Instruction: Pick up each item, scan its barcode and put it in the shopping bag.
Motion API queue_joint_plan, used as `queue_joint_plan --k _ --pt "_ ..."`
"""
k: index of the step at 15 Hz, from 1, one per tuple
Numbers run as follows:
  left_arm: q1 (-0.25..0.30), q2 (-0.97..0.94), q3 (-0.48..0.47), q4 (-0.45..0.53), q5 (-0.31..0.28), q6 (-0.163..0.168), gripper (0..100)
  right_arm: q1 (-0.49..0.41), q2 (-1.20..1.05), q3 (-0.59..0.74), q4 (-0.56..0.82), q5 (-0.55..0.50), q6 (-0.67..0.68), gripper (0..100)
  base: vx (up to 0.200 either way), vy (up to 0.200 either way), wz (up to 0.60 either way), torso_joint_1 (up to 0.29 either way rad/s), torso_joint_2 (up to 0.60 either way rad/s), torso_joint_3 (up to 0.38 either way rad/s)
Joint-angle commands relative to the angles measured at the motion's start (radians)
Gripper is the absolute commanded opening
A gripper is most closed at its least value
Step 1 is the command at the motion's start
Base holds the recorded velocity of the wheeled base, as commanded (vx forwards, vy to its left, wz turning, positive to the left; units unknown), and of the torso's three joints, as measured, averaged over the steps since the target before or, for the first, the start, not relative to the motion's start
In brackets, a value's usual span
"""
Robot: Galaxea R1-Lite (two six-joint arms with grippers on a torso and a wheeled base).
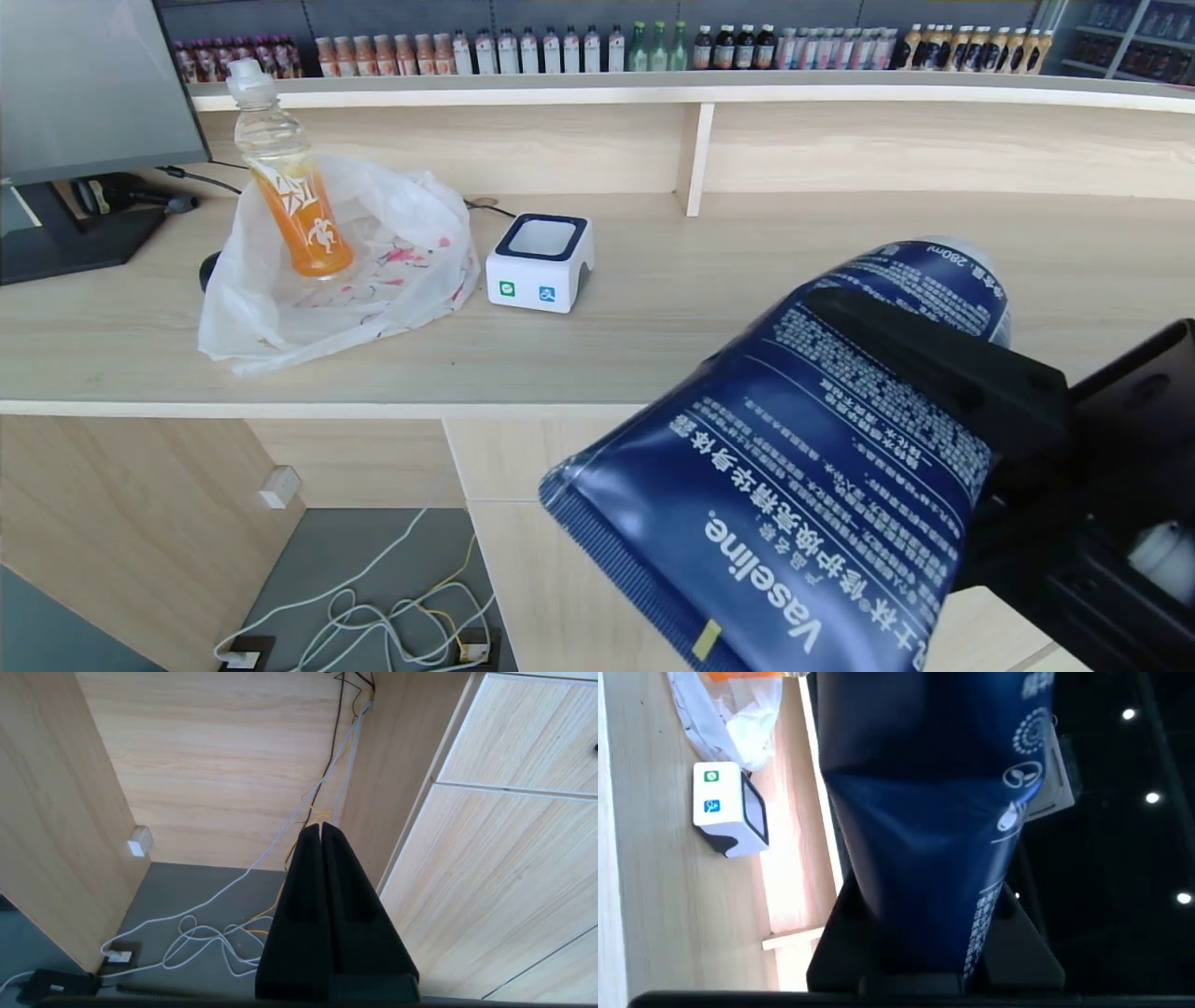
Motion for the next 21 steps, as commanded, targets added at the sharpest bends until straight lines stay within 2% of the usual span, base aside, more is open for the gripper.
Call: queue_joint_plan --k 1,9,21 --pt "0.001 0.000 0.000 0.000 0.000 -0.001 0 0.000 -0.009 -0.013 0.001 0.001 -0.027 0 0.000 0.000 0.00 0.000 0.00 0.000" --pt "0.001 0.000 0.000 0.000 0.000 -0.001 0 0.045 -0.011 -0.037 -0.001 0.009 -0.148 0 0.000 0.000 0.00 0.000 0.00 0.000" --pt "0.001 0.000 0.000 0.000 0.000 -0.001 0 0.115 0.095 -0.128 -0.002 0.009 -0.157 0 0.000 0.000 0.00 0.000 0.00 0.000"
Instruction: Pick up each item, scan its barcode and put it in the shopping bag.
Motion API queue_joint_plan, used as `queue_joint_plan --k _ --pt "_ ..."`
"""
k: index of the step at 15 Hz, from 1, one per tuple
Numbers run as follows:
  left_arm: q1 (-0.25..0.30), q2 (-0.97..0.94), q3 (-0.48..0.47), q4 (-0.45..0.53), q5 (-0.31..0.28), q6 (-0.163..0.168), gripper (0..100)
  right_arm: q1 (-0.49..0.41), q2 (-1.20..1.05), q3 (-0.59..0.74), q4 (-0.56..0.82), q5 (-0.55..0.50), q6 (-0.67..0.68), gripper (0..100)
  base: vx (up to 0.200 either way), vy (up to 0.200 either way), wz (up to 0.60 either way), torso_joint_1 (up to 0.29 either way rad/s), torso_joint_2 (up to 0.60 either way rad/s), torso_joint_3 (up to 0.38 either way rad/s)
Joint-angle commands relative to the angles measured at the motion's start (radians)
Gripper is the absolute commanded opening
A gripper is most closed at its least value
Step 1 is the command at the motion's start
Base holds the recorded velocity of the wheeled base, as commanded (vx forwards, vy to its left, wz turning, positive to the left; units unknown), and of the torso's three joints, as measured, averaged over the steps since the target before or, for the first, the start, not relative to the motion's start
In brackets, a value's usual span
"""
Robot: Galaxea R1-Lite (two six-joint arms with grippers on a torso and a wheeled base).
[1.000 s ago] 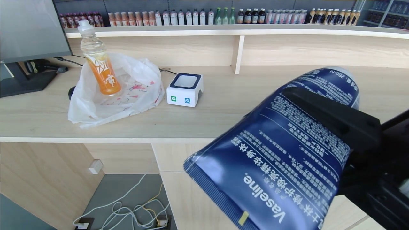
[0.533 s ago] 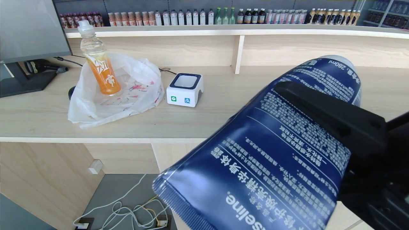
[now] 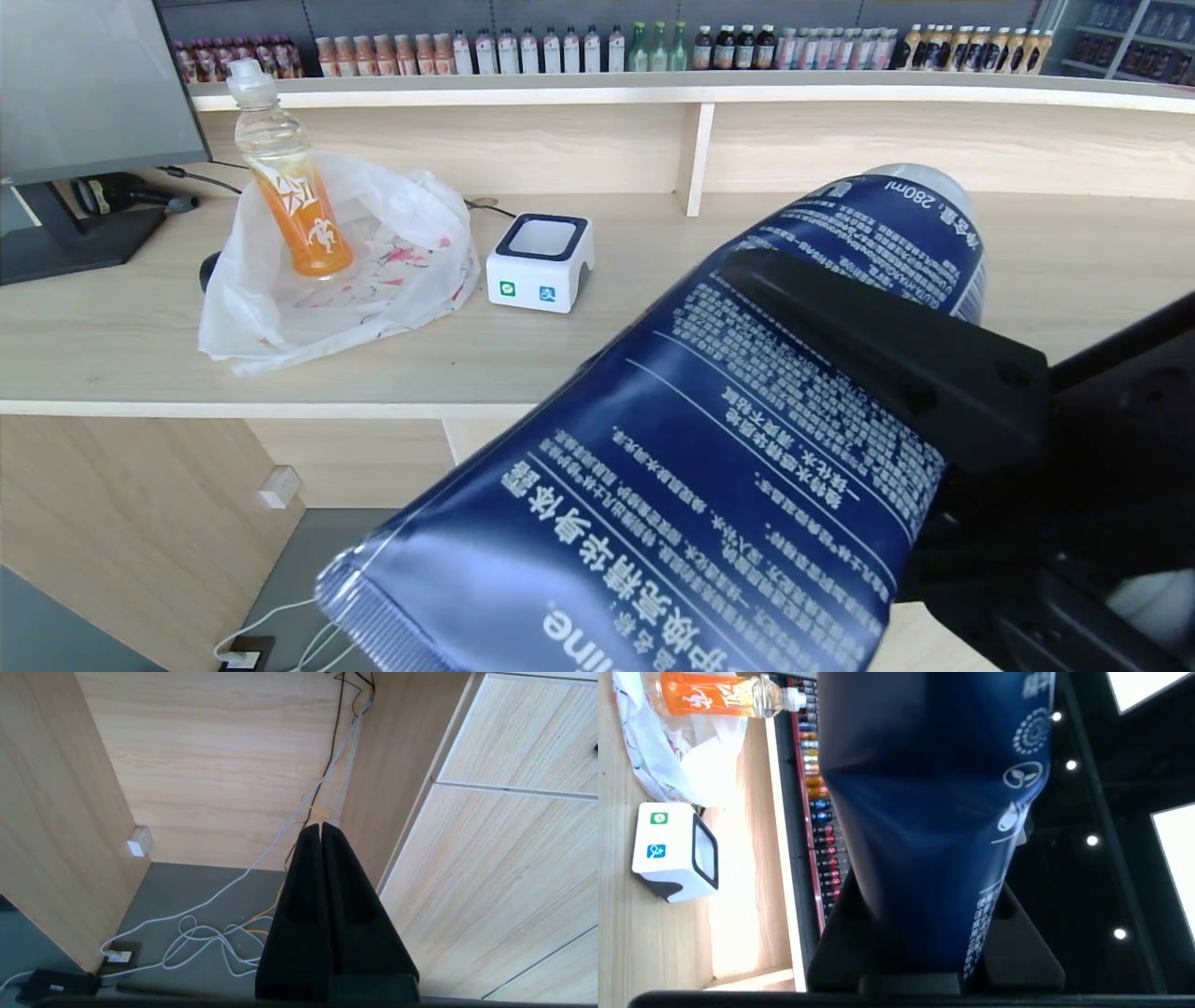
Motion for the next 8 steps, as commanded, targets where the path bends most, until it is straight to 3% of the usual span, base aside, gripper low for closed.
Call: queue_joint_plan --k 1,4,8 --pt "0.001 0.000 0.000 0.000 0.000 0.000 0 0.023 0.029 -0.016 -0.001 0.000 -0.014 0 0.000 0.000 0.00 0.000 0.00 0.000" --pt "0.001 0.000 0.000 0.000 0.000 0.000 0 0.035 0.034 -0.012 -0.019 -0.002 -0.014 0 0.000 0.000 0.00 0.000 0.00 0.000" --pt "0.001 0.000 0.000 0.000 0.000 0.000 0 0.078 0.109 0.043 -0.211 -0.006 0.012 0 0.000 0.000 0.00 0.000 0.00 0.000"
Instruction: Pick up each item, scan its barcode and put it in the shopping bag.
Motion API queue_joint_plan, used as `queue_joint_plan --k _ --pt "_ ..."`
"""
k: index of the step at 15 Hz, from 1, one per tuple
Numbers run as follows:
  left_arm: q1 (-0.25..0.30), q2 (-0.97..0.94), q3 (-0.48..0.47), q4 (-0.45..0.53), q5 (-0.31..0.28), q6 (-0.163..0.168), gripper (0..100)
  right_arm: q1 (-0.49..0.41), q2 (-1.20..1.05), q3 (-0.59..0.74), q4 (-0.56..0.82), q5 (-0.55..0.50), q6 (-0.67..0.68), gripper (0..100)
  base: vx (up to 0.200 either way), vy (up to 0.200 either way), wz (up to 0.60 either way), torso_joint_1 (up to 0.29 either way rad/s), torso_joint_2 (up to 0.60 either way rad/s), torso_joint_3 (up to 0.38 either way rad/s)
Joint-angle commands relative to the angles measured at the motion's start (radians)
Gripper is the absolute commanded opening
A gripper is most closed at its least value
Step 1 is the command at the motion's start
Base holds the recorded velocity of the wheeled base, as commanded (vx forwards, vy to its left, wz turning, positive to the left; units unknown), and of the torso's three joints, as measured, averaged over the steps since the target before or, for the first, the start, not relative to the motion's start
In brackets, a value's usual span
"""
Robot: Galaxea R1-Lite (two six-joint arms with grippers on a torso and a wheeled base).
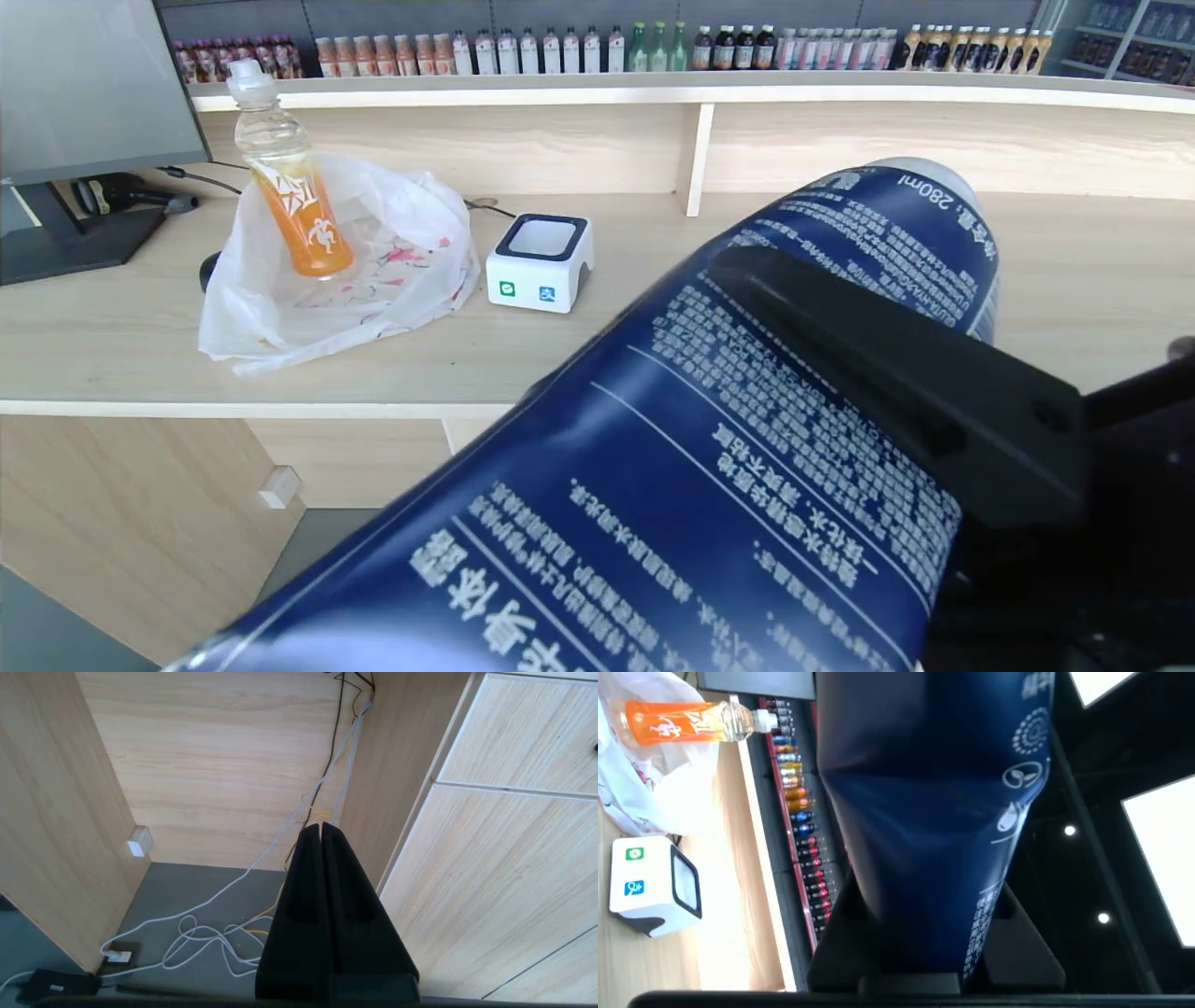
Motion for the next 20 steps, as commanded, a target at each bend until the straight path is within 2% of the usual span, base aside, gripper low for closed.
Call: queue_joint_plan --k 1,20 --pt "0.000 0.000 0.000 0.000 0.000 0.000 0 0.023 0.079 0.021 -0.052 0.000 0.030 0 0.000 0.000 0.00 0.000 0.00 0.000" --pt "0.000 0.000 0.000 0.000 0.000 0.000 0 0.038 0.086 0.024 -0.052 0.000 0.062 0 0.000 0.000 0.00 0.000 0.00 0.000"
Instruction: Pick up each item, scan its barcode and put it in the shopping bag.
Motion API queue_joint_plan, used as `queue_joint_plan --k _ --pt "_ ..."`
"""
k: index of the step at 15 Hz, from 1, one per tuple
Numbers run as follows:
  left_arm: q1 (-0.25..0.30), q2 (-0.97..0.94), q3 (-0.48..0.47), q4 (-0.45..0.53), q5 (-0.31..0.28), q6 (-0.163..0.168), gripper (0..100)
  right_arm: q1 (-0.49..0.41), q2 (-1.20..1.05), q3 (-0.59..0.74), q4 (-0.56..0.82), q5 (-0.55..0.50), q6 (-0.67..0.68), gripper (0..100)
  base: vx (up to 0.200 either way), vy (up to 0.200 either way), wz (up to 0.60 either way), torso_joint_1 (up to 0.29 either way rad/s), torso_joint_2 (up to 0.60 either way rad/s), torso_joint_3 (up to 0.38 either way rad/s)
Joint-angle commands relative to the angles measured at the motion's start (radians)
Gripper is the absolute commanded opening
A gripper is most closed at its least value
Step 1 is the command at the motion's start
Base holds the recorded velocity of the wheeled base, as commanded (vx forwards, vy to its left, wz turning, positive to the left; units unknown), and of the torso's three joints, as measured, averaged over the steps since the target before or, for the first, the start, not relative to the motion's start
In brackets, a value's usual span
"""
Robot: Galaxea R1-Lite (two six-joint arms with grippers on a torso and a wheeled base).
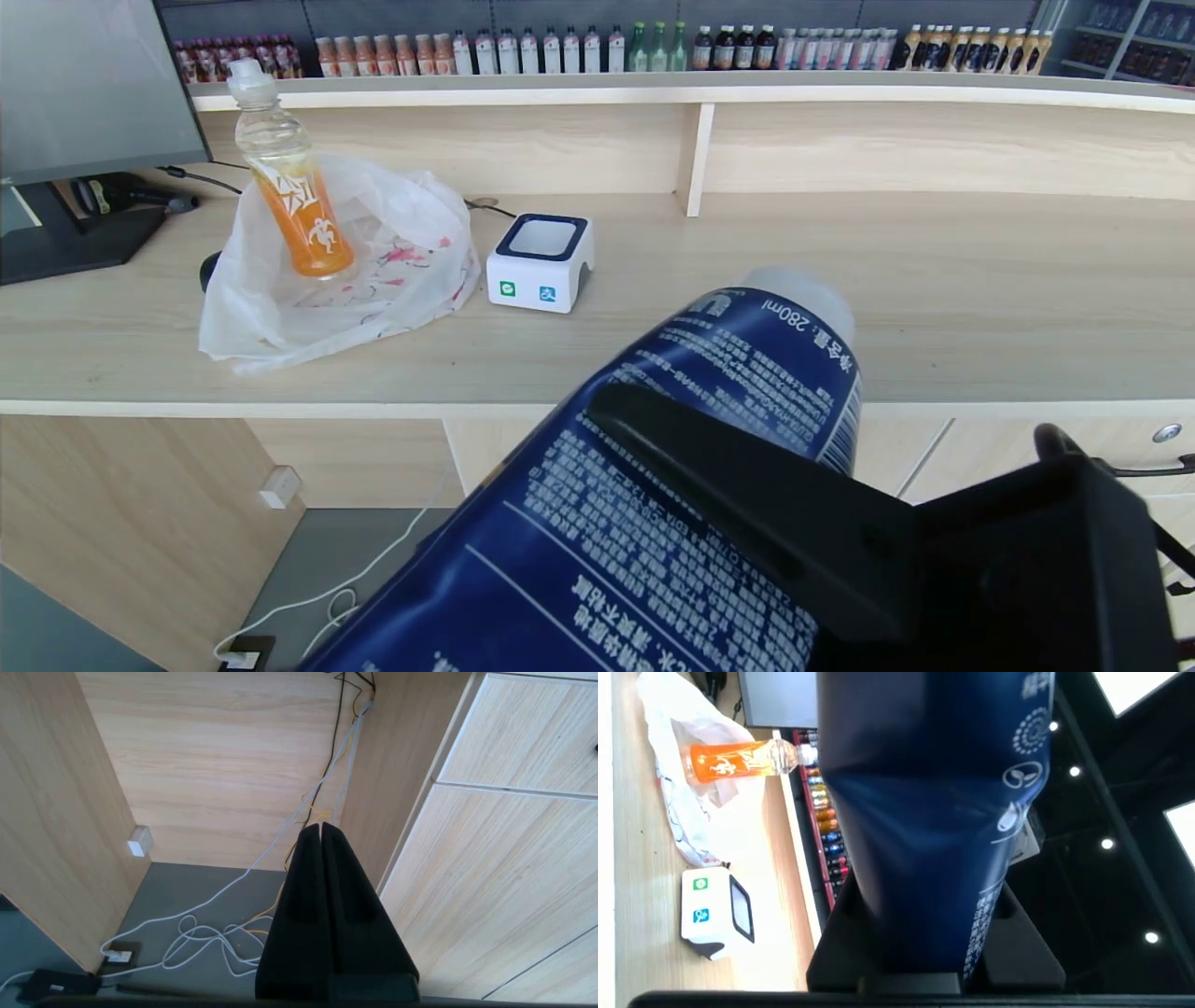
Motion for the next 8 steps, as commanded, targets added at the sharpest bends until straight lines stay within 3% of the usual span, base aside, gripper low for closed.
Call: queue_joint_plan --k 1,5,8 --pt "0.000 0.000 0.000 0.000 0.000 0.000 0 -0.001 0.001 -0.002 -0.001 0.000 0.016 0 0.000 0.000 0.00 0.000 0.00 0.000" --pt "0.000 0.000 0.000 0.000 0.000 0.000 0 -0.046 -0.003 -0.011 -0.001 0.000 0.128 0 0.000 0.000 0.00 0.000 0.00 0.000" --pt "0.000 0.000 0.000 0.000 0.000 0.000 0 -0.145 -0.019 -0.029 -0.001 0.000 0.323 0 0.000 0.000 0.00 0.000 0.00 0.000"
